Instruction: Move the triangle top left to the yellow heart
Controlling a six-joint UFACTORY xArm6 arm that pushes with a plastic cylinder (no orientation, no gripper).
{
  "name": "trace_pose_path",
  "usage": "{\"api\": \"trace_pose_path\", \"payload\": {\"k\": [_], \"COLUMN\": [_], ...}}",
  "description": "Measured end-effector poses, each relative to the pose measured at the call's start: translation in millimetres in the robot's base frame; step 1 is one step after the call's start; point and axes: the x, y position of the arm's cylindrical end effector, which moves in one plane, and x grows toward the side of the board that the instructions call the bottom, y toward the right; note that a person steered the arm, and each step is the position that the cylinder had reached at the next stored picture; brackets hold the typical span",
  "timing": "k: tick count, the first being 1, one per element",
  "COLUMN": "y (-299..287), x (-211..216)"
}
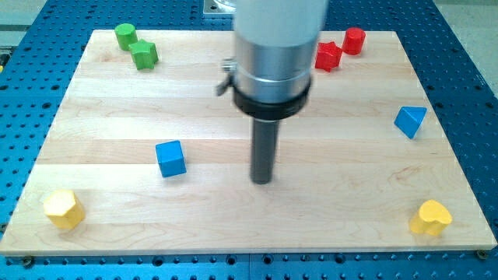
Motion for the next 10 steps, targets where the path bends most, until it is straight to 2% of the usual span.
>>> {"api": "trace_pose_path", "payload": {"k": [1,2,5,6,8,9,10], "y": [-49.8,-51.1,-88.9,-21.5,203.6,270.0,256.9], "x": [-0.5,-24.1,-31.1,-87.0,-148.3,-125.6,-93.6]}}
